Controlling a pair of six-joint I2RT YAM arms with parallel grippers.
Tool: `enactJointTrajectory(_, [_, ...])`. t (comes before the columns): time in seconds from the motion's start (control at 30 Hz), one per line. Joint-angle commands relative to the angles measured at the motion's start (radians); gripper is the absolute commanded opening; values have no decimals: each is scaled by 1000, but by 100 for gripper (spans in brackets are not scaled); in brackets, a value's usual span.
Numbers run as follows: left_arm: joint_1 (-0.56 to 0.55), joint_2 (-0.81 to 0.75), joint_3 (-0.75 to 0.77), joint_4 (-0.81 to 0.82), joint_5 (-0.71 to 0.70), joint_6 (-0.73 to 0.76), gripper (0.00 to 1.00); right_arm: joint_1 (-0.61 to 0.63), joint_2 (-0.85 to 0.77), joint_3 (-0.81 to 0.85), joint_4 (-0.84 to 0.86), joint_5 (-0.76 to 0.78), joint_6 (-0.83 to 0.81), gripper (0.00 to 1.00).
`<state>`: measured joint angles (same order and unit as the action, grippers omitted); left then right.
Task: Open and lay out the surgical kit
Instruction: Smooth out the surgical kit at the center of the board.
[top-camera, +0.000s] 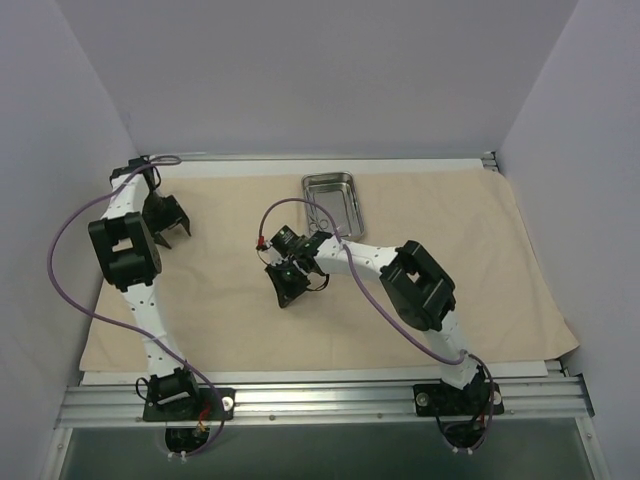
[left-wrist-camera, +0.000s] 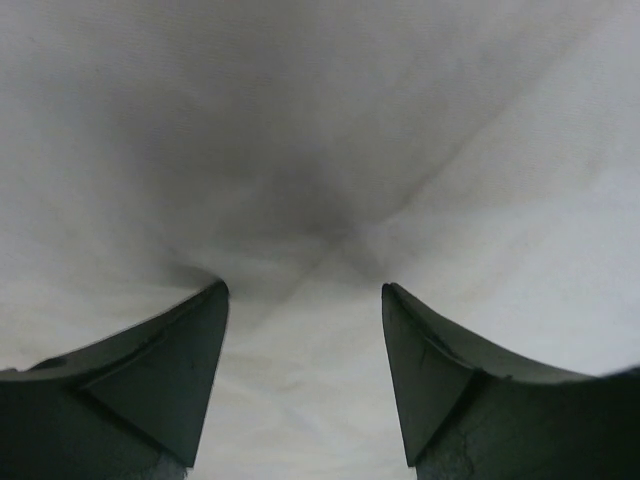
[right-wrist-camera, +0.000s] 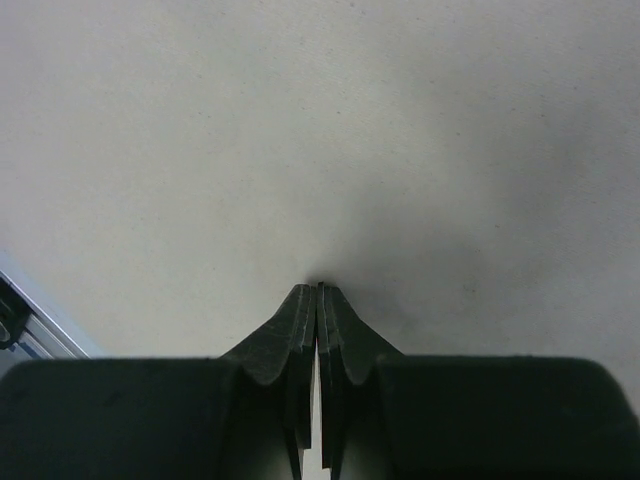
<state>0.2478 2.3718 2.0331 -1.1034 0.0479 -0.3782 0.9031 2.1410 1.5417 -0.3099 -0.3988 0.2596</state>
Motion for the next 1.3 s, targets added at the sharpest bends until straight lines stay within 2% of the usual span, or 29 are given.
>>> enactJointTrajectory(0.0, [4,38,81,-22,3,-28,72,29,-15,-38,-9,-34,-22,1])
enactJointTrajectory(0.27, [13,90,188,-104,-34,-14,73,59,-47,-152,-9,-58,-31,0])
enactJointTrajectory(0.37, [16,66,196,-96,-34,-1,73,43,-58,-96,-14,-14,-37,1])
enactJointTrajectory(0.5, [19,47,243,-121,-36,-8,74,2,-44,32,-47,-37,-11,1])
enactJointTrajectory(0.6, [1,-28,265,-119,-36,-13,79,-33,-96,127,-90,55,0,15])
enactJointTrajectory(0.63, [-5,-52,269,-112,-39,-17,81,-52,-114,185,-101,75,7,31])
enactJointTrajectory(0.67, [-10,-103,268,-105,-33,-25,83,-72,-128,210,-113,106,16,41])
enactJointTrajectory(0.7, [-24,-126,254,-90,-5,-40,89,-119,-157,248,-144,124,30,62])
enactJointTrajectory(0.8, [-59,-213,204,-32,93,-65,97,-194,-209,274,-202,179,47,82])
enactJointTrajectory(0.83, [-92,-230,190,5,108,-73,97,-246,-223,271,-212,190,53,92])
enactJointTrajectory(0.93, [-178,-269,127,106,182,-103,97,-355,-260,265,-259,228,82,100])
enactJointTrajectory(1.03, [-254,-249,113,175,216,-139,96,-424,-315,218,-274,255,128,100])
enactJointTrajectory(1.07, [-318,-214,127,178,219,-149,97,-456,-334,198,-273,273,138,100])
enactJointTrajectory(1.2, [-439,-106,254,191,184,-182,100,-520,-436,82,-287,324,150,100])
enactJointTrajectory(1.27, [-490,-36,300,192,165,-206,92,-555,-473,35,-287,318,153,100])
